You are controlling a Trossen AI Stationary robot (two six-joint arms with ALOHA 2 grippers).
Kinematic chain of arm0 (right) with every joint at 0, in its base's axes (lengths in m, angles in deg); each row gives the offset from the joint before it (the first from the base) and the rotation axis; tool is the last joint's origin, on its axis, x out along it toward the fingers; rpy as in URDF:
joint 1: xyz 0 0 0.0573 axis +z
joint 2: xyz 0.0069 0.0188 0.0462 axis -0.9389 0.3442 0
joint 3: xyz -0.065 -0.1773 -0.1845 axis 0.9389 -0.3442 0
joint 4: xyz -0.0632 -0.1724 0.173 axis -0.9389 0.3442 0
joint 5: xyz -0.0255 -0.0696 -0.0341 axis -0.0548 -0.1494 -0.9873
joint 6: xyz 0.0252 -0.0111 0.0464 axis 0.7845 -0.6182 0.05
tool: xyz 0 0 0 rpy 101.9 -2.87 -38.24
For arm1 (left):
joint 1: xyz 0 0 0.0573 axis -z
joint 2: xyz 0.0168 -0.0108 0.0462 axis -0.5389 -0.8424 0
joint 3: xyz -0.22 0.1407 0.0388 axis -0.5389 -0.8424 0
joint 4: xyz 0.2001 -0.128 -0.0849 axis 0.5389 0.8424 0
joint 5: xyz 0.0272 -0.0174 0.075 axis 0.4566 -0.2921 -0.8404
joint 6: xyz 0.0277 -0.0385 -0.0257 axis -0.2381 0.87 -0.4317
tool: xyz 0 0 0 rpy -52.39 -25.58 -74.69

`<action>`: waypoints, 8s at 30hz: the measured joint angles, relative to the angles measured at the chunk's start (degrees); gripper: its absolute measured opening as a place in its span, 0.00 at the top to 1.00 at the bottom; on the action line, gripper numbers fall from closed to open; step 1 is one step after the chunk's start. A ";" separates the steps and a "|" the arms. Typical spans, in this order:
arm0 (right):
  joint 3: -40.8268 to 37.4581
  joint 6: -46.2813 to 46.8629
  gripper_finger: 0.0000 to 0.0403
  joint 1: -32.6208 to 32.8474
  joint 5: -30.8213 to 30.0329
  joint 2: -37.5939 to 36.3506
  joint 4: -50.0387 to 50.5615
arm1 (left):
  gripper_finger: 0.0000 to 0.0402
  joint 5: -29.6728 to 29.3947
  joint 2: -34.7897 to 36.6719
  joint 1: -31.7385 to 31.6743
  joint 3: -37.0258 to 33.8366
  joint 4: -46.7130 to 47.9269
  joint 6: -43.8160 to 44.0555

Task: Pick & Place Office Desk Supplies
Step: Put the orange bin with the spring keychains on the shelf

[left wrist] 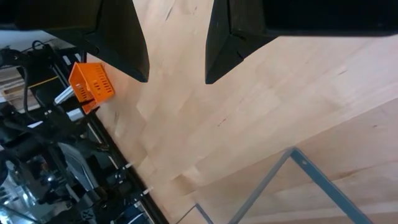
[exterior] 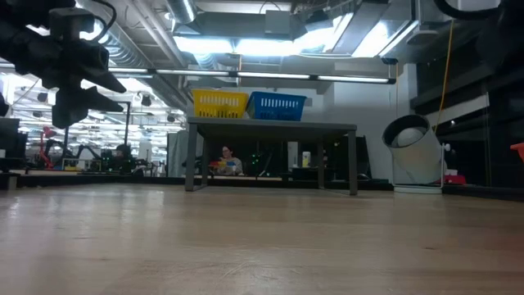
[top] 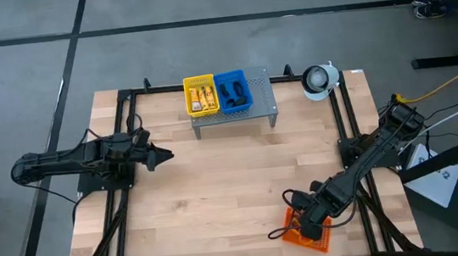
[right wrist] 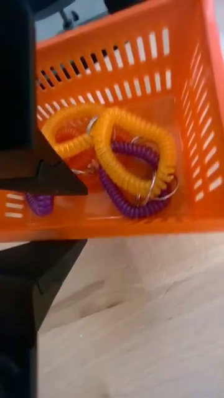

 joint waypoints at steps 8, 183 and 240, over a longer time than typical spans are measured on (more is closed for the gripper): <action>-0.19 1.34 0.96 -1.02 0.69 0.00 -0.51 | 0.61 0.01 0.00 0.00 -0.01 0.71 -0.85; 42.70 -33.33 0.97 -88.85 10.11 8.02 32.68 | 0.61 9.49 0.02 0.00 -0.02 -5.73 -4.40; 42.70 -27.82 0.64 -85.48 10.03 8.41 26.33 | 0.61 9.09 0.02 0.00 -0.02 -5.74 -5.36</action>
